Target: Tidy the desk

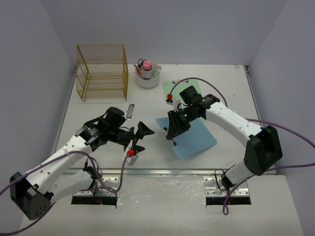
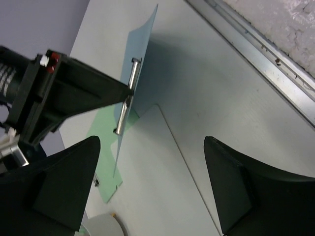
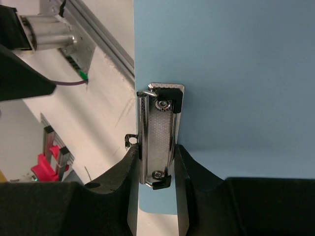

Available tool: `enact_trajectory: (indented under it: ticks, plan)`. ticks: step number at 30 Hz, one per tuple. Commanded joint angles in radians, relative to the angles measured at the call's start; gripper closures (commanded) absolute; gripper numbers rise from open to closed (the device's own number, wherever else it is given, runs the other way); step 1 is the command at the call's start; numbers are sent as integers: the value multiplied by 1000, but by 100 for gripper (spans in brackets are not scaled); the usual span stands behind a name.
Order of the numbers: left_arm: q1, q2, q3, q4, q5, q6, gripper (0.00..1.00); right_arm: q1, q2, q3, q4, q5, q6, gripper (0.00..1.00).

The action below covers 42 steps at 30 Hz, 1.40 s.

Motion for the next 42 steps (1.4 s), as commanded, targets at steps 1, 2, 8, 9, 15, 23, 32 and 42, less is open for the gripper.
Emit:
enact_trajectory:
  ticks: [1, 2, 8, 9, 15, 23, 32, 42]
  plan:
    - [-100, 70, 91, 28, -40, 25, 19, -5, -12, 38, 7, -94, 20, 100]
    - [-121, 77, 84, 66, -57, 8, 20, -5, -11, 36, 7, -100, 21, 100]
    - [-230, 98, 56, 205, -137, -30, 26, -5, 8, 30, 8, -143, 50, 100]
    - [-241, 107, 61, 208, -142, -30, 26, -5, 11, 32, 7, -149, 52, 100]
    - [-286, 170, 87, 248, -167, -30, 33, -5, 24, 42, 13, -152, 70, 100]
    - [-310, 179, 81, 326, -188, -149, 34, -6, -7, 38, 37, -52, 123, 100]
    - [-310, 60, 17, 637, -316, -886, 26, -56, -129, -36, 151, 113, 244, 100]
    - [-245, 54, 52, 766, -603, -2041, 23, -123, -151, 79, 148, 337, 397, 100]
